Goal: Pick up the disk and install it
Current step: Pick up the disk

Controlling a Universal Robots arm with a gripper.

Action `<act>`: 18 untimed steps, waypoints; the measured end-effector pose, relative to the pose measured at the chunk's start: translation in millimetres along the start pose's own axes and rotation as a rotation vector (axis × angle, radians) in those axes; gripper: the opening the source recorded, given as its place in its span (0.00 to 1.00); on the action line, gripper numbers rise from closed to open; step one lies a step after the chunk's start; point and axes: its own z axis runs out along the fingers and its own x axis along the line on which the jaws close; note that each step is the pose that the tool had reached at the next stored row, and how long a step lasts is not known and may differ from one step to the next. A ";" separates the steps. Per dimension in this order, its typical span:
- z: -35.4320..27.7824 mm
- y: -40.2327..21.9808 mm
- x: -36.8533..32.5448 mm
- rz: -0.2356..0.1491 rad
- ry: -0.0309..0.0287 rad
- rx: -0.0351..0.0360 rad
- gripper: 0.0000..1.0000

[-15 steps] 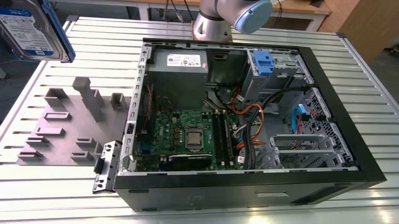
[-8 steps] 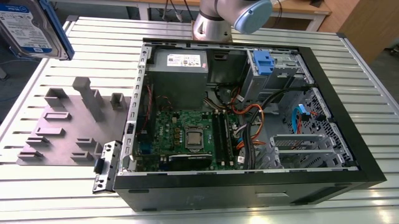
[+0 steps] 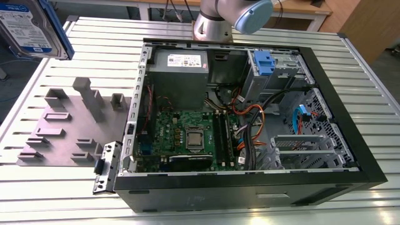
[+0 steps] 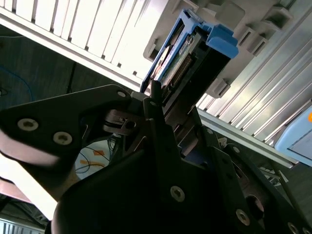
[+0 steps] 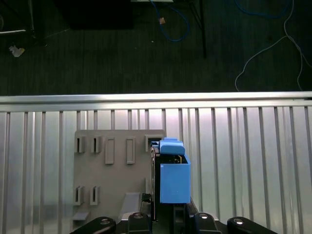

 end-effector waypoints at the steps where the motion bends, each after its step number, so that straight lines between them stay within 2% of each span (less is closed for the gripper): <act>1: 0.0 -0.4 0.0 0.000 0.0000 0.0000 0.35; 8: -0.3 -6.0 -0.2 0.000 -0.0001 0.0002 0.35; 18: -1.2 -18.6 -0.7 0.000 -0.0002 0.0001 0.35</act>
